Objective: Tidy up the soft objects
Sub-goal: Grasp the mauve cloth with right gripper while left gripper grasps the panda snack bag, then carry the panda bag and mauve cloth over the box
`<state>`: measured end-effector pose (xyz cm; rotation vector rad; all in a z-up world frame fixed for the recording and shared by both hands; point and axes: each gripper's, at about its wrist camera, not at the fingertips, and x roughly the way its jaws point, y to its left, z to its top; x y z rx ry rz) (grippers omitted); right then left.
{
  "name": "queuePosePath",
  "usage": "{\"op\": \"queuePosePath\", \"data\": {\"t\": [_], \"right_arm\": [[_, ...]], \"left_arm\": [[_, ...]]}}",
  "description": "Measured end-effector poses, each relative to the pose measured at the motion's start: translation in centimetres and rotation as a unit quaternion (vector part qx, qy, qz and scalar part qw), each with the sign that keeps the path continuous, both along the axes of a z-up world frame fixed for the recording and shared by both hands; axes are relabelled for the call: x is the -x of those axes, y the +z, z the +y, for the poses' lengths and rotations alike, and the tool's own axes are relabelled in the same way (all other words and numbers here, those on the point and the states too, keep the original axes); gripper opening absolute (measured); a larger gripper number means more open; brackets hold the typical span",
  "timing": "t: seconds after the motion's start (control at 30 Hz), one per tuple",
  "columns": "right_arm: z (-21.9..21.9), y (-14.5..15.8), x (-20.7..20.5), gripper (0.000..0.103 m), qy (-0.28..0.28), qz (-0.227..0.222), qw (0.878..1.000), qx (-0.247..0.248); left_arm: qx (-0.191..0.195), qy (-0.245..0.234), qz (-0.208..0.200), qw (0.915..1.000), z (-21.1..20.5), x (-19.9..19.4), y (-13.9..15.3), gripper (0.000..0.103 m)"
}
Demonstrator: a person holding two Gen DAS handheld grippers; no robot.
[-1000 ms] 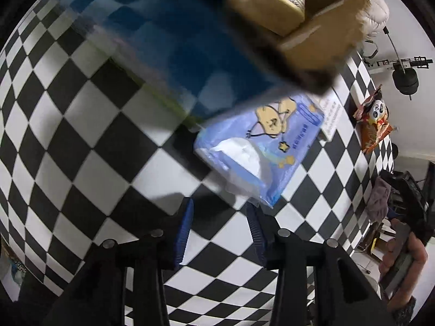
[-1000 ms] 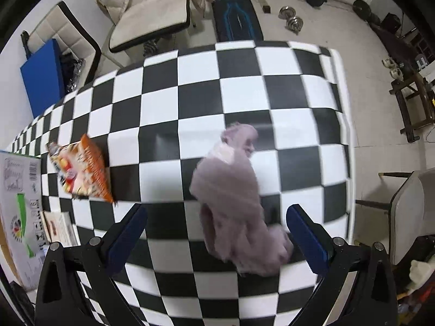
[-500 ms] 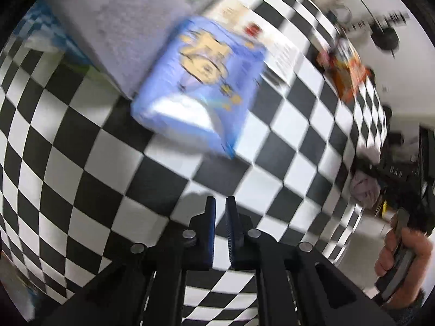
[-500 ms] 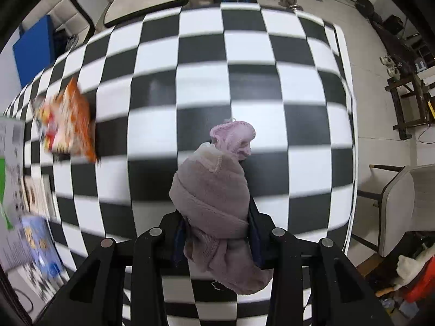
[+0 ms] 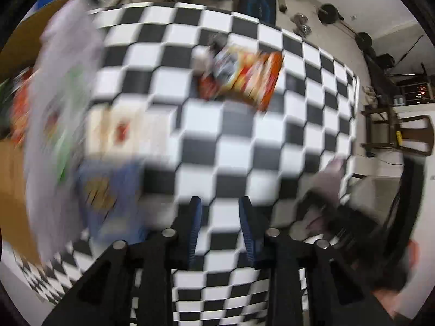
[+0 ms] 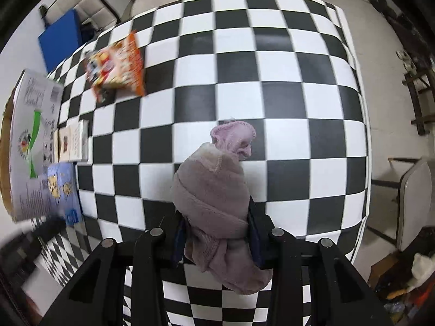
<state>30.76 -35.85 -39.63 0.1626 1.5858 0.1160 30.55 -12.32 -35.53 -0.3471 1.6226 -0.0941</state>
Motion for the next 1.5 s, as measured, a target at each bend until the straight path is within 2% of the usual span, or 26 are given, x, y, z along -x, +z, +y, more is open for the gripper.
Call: {"op": "queuePosePath", "data": {"t": [0.07, 0.17, 0.23, 0.37, 0.43, 0.47, 0.6, 0.7, 0.8, 1.03, 1.17, 1.3, 1.5], "right_arm": [[-1.8, -0.4, -1.3, 0.040, -0.019, 0.003, 1.000, 0.001], [-3.3, -1.1, -2.3, 0.040, -0.040, 0.005, 0.999, 0.002], [-4.1, -1.4, -3.3, 0.040, -0.050, 0.008, 0.999, -0.002], [-4.1, -1.9, -5.0, 0.040, -0.057, 0.013, 0.998, -0.004], [-4.0, -2.3, -5.2, 0.040, -0.054, 0.016, 0.998, -0.001], [-3.8, -2.5, -5.2, 0.040, -0.053, 0.017, 0.998, 0.001], [-3.0, -3.1, -5.6, 0.040, -0.053, 0.017, 0.998, 0.007], [-1.2, -3.3, -5.5, 0.040, -0.049, 0.015, 0.999, 0.012], [-0.3, -2.7, -5.0, 0.040, -0.053, 0.014, 0.998, 0.009], [2.0, -1.6, -4.3, 0.040, -0.051, -0.001, 0.999, 0.005], [2.8, 0.3, -3.9, 0.040, -0.045, -0.015, 0.999, -0.002], [4.5, 3.4, -3.1, 0.040, -0.028, -0.037, 0.999, -0.017], [9.6, 10.1, -1.0, 0.040, -0.005, -0.079, 0.994, -0.072]], "left_arm": [[0.004, 0.006, 0.011, 0.9999, 0.4, -4.2, -0.6, 0.031], [-0.001, -0.004, 0.019, 0.9998, 0.2, -9.1, -1.6, 0.047], [-0.012, -0.015, 0.028, 0.9994, -0.6, -11.4, -2.7, 0.062], [-0.025, -0.033, 0.069, 0.9968, -2.1, -12.6, -5.5, 0.066], [-0.049, -0.047, 0.075, 0.9948, -3.3, -13.1, -6.5, 0.078], [-0.057, -0.055, 0.069, 0.9945, -3.8, -13.4, -6.5, 0.079], [-0.073, -0.087, 0.040, 0.9928, -4.4, -12.7, -5.7, 0.072], [-0.070, -0.098, 0.019, 0.9926, -4.3, -11.8, -4.8, 0.050], [-0.069, -0.102, 0.004, 0.9924, -4.0, -10.9, -4.0, 0.041], [-0.041, -0.076, -0.016, 0.9962, -1.9, -10.3, -1.8, 0.040], [-0.016, -0.068, -0.037, 0.9969, -0.5, -8.8, 0.9, 0.040], [0.008, -0.047, -0.063, 0.9969, 2.5, -6.0, 4.0, 0.040], [0.022, -0.001, -0.107, 0.9940, 10.3, -1.5, 8.8, 0.040]]}}
